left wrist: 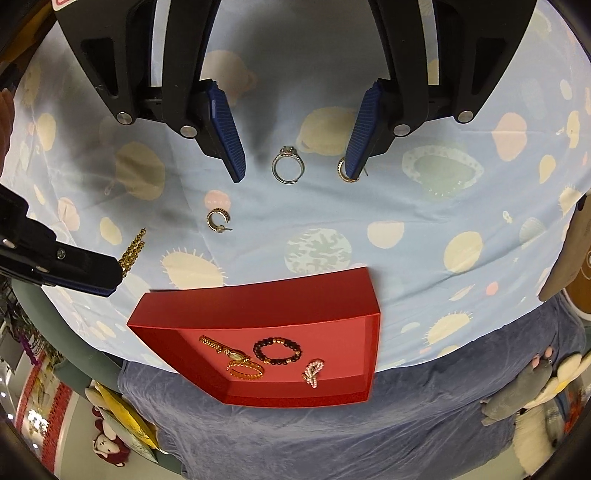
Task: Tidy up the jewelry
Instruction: 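Close the right tool on the gold chain on the sheet, then close the left tool on the silver ring on the sheet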
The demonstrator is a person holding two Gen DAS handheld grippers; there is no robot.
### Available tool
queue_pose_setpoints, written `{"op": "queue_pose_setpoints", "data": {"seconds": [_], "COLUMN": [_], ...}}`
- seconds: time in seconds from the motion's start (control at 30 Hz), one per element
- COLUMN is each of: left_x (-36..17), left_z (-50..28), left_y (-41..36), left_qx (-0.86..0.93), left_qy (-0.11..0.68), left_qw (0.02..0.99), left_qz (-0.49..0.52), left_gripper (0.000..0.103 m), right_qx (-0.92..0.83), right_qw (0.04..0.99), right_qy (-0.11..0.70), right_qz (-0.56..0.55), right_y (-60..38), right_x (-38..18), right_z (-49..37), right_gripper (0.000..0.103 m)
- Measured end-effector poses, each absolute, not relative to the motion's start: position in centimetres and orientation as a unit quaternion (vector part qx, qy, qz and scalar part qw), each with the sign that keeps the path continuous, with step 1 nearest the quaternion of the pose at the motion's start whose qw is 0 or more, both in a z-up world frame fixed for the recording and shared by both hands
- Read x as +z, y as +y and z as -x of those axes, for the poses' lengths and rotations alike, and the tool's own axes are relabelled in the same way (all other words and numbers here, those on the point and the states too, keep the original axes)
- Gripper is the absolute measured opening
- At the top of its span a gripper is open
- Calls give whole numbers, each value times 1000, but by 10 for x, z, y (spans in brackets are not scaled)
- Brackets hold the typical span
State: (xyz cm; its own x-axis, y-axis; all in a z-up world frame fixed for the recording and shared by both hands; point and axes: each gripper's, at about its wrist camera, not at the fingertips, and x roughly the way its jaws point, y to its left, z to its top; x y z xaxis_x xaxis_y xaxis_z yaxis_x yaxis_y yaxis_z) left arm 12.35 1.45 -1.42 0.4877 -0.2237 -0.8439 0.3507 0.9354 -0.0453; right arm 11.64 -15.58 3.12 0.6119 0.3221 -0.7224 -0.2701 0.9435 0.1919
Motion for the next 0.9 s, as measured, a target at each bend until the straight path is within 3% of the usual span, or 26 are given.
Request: {"op": "queue_pose_setpoints", "data": {"seconds": [0.2, 0.37, 0.47, 0.9], "left_x": [-26, -28, -28, -17], "left_z": [-126, -123, -124, -128], "left_y": [6, -1, -2, 6], "left_qx": [-170, -169, -171, -173], "left_qy": [482, 474, 474, 472], "left_qw": [856, 859, 858, 861], "left_qz": [-81, -96, -96, -74], "left_gripper": [30, 28, 19, 18], "right_qx": [161, 162, 161, 163], "right_qw": [896, 896, 896, 897], "right_qy": [412, 412, 412, 409], "right_qz": [-38, -40, -40, -40], "right_y": [-162, -164, -164, -161], "right_x": [29, 29, 29, 33], "right_z": [-117, -117, -117, -117], "right_gripper": [13, 13, 13, 13]}}
